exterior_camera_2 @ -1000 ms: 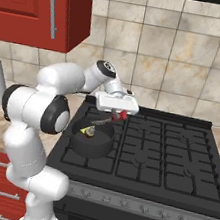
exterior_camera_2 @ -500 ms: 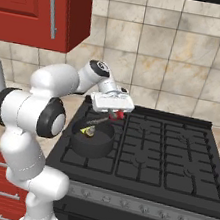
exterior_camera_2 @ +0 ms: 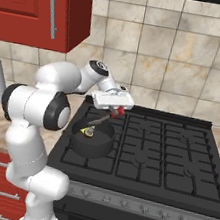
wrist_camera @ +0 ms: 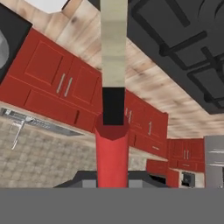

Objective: Put the lemon wedge and mushroom in the pot. Retrieve the spatula and lightly stir the vegetables in the pot.

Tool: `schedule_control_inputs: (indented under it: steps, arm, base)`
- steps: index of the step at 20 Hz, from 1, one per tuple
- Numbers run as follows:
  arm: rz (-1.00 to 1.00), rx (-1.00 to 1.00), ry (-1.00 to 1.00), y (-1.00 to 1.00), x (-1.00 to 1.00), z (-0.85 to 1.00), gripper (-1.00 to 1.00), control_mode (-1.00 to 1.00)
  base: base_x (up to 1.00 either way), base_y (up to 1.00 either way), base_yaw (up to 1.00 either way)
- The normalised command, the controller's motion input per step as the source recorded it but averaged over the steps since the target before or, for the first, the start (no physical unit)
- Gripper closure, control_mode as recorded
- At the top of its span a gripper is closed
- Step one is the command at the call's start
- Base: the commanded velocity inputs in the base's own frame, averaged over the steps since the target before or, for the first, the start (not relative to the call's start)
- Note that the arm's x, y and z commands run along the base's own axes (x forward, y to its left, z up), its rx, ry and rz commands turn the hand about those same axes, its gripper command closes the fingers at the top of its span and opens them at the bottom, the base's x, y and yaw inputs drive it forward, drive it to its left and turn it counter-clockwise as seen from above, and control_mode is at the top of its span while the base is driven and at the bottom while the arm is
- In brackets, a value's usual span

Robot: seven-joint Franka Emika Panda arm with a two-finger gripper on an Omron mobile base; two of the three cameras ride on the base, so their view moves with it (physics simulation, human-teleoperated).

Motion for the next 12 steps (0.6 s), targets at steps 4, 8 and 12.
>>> schedule_control_inputs:
  steps: [4, 8, 12]
  arm:
    - [0.00, -0.04, 0.17, 0.13, 0.00, -0.02, 1.00, -1.00]
    - [0.01, -0.03, 0.11, 0.09, 0.00, 0.00, 1.00, -1.00]
    - [0.00, -0.03, 0.10, 0.08, 0.00, -0.02, 1.00, -1.00]
  base:
    - [0.00, 0.00, 0.00]
    - [0.00, 0.00, 0.00]
    - [0.00, 0.00, 0.00]
